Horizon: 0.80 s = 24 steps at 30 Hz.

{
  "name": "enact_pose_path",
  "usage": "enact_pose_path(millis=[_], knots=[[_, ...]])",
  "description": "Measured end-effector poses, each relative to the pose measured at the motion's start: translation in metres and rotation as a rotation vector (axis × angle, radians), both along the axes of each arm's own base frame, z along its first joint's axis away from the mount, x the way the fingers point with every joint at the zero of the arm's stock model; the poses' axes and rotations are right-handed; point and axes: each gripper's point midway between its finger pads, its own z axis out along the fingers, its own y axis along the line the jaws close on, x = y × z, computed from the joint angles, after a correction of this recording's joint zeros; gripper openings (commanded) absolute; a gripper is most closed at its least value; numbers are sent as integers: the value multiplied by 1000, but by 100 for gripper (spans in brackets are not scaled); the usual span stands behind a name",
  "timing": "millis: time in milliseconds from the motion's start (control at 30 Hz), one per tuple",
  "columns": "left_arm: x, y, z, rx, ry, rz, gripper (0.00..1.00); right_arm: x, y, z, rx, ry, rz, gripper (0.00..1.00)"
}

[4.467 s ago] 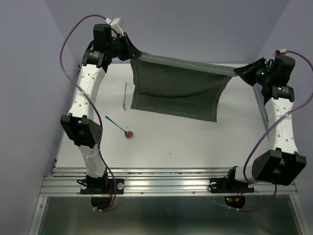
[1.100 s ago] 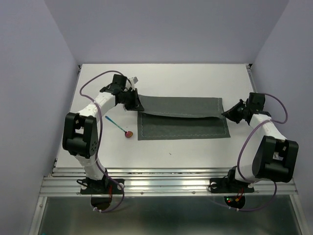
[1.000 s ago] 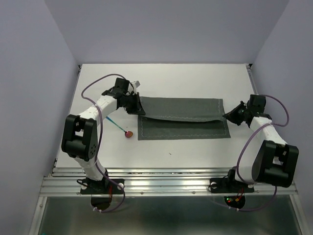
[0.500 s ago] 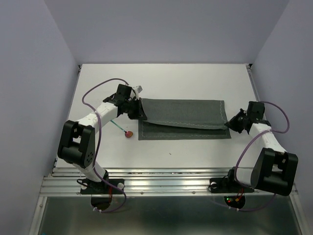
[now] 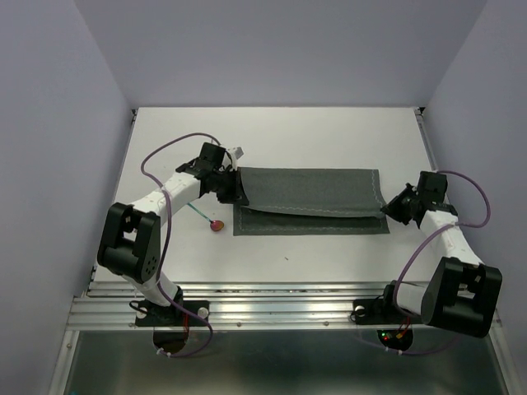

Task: Fold the napkin into a case and place the utensils inside
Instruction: Fold and flatten the napkin at the center of the board.

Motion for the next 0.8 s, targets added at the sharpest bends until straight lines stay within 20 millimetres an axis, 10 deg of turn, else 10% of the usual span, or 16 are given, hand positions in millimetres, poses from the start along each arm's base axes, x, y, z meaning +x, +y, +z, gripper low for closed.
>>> enact_pose_path(millis=[633,800], knots=[[-16,-6,-1,61,13,-34,2,-6,-6,-7,-34,24,-20,1],[-16,-3,0,81,8,-43,69,-6,-8,-7,-43,25,-20,1]])
